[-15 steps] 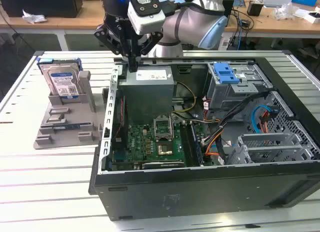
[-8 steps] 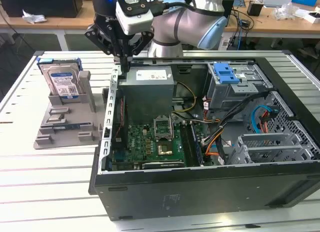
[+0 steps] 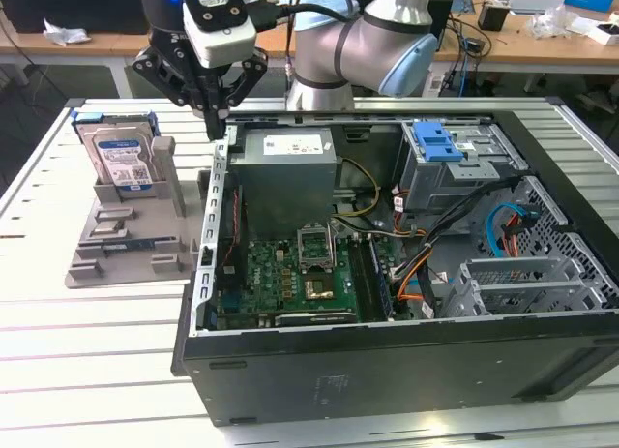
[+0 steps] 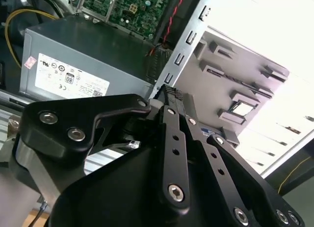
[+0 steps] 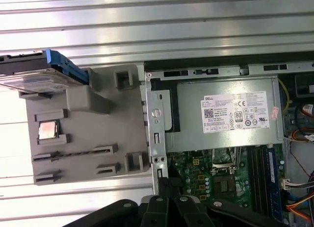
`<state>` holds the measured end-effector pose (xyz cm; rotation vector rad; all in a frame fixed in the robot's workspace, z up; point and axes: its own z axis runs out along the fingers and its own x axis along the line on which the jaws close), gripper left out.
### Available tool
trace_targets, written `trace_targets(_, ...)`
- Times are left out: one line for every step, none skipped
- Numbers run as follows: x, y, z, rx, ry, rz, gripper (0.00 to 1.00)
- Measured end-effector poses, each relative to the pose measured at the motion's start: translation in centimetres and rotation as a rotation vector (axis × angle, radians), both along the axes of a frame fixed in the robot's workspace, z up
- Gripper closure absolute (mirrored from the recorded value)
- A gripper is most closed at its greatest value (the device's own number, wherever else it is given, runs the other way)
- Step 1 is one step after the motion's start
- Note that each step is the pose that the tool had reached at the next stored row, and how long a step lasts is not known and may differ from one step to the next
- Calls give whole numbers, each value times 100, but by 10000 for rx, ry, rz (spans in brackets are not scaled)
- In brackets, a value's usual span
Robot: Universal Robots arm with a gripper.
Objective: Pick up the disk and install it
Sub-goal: 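Reach for the disk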
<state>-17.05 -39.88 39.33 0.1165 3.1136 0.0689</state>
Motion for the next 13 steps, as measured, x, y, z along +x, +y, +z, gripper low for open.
trace_targets(-26, 0, 0, -1, 1, 0, 89)
trace_targets(-63, 0, 0, 0, -1, -1, 89)
trace_targets(-90, 0, 0, 0, 0, -1, 89)
trace_targets(-104, 0, 0, 0, 0, -1, 89)
trace_targets(-120, 0, 0, 0, 0, 0, 89)
trace_targets(-151, 0, 0, 0, 0, 0, 89)
trace_targets(-172, 0, 0, 0, 0, 0, 89)
trace_targets(-199, 0, 0, -1, 1, 0, 89)
trace_targets(-218, 0, 0, -1, 0, -1, 89)
trace_targets(-253, 0, 0, 0, 1, -1, 89)
trace_targets(-279, 0, 0, 0, 0, -1, 89)
trace_targets(-292, 0, 0, 0, 0, -1, 89)
trace_targets(-302, 0, 0, 0, 0, 0, 89)
